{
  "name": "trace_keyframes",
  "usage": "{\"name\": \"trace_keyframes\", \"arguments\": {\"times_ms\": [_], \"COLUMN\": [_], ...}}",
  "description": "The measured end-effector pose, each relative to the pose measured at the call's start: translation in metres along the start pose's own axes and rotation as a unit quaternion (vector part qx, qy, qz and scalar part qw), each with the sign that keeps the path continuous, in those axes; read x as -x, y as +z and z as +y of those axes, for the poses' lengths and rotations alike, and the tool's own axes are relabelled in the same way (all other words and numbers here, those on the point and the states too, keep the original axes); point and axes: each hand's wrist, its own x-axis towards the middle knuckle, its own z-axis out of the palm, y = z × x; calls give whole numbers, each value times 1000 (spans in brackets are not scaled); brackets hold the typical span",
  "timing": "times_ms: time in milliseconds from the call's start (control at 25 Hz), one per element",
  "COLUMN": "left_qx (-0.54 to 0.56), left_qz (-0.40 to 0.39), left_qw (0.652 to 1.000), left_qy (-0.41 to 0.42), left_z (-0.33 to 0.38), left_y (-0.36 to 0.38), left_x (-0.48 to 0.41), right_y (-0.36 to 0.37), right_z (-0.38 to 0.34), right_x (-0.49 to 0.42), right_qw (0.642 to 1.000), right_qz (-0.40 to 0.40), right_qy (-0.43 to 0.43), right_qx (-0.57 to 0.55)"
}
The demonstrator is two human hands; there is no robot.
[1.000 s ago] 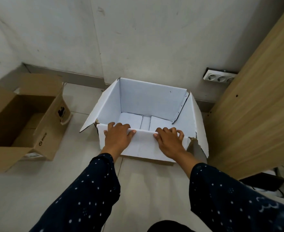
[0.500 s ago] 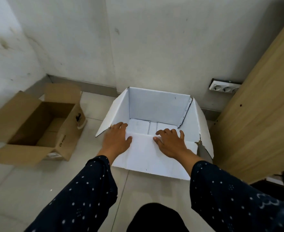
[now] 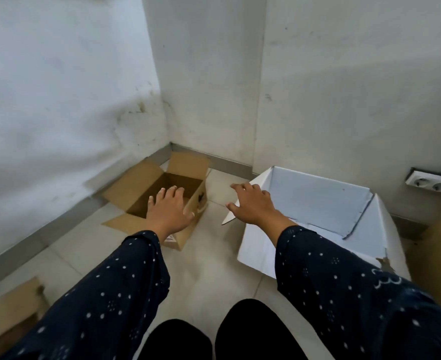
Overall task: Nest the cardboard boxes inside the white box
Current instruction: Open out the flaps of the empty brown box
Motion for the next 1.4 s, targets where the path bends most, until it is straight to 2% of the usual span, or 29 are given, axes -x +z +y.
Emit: {"name": "trace_keyframes", "arguments": {"times_ms": [120,360,480,600,760,880,1000,1080,1280,1320,1400], "left_qx": [9,53,24,-2,6,-52,-77,-74,-66,-40,65], "left_qz": [-15,-125,-183,-235,-258,-265,-242,-218,-191,-179,-131], "left_qw": [1000,990,982,970,964,962,967,973,979,983,989], "left_qy": [-19,-49,-42,-58,-63,-34,10,24,14,0,-34], "left_z": [-31,-80,-97,-118,-146,-158,-154,-149,-124,-118,-101], "left_y": [12,70,99,124,150,163,176,182,204,211,226], "left_x": [-26,-84,-105,-125,-145,-159,-172,-179,-176,-176,-183], "right_y": [27,106,132,157,182,177,164,159,169,177,197], "right_z": [-25,-59,-66,-71,-51,-19,2,-9,-71,-75,-76], "right_x": [-38,-121,-152,-172,-176,-189,-214,-221,-193,-185,-170], "right_qw": [1000,990,978,960,956,956,937,926,974,979,989], "right_qz": [-15,-67,-54,-84,-105,-119,-185,-224,-126,-121,-131], "right_qy": [-22,-86,-148,-199,-210,-193,-144,-119,-158,-146,-66], "right_qx": [2,88,139,177,179,186,259,280,96,68,-1]}}
